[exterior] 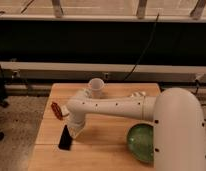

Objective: Push the eraser across the table

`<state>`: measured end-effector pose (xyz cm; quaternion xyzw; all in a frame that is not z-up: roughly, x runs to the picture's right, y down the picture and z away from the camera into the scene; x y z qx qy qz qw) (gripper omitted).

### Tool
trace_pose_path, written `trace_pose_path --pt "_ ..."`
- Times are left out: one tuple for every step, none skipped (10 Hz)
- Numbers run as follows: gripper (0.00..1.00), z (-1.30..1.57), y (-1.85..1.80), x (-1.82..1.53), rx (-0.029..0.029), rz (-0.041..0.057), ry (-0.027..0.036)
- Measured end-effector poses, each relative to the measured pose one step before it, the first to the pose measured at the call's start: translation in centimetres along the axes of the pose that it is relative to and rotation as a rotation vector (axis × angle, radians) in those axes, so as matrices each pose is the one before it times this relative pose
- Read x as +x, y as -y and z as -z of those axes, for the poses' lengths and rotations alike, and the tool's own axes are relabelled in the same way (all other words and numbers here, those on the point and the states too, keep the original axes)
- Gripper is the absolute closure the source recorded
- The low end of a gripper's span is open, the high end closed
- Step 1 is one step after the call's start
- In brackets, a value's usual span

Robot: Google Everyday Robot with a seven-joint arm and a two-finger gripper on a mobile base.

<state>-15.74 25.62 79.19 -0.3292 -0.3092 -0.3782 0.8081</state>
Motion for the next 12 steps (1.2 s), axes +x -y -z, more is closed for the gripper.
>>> trace_pose_path --pt "1.0 -0.147 0.274 -0.175 0.00139 0.00999 0.00326" --pt "1.0 -0.195 0.296 -0.13 0.00132 0.01162 0.0039" --pt "1.0 -0.19 0.397 -0.055 0.00354 0.01086 0.00529" --pt "1.0 -0.064 0.296 0.042 0.00376 0.00591 0.0032" --pt "1.0 -0.125 0.389 -0.014 0.00389 0.00751 0.00423" --pt "0.99 -0.033 0.516 -0.004 0.00874 0.00873 0.00342" --pt "0.94 0.348 0.211 0.293 0.01545 0.00127 -0.00098" --pt "0.94 0.762 0.234 0.485 0.0059 0.00167 -0.00276" --pt "0.98 0.307 0.498 -0.219 -0.0086 0.01149 0.00151" --pt "1.0 -0.369 0.142 -0.511 -0.00944 0.0127 -0.0008" --pt "1.0 -0.513 -0.196 -0.587 -0.00627 0.0075 0.00067" --pt "1.0 -0.402 -0.149 -0.716 0.00099 0.00803 0.00174"
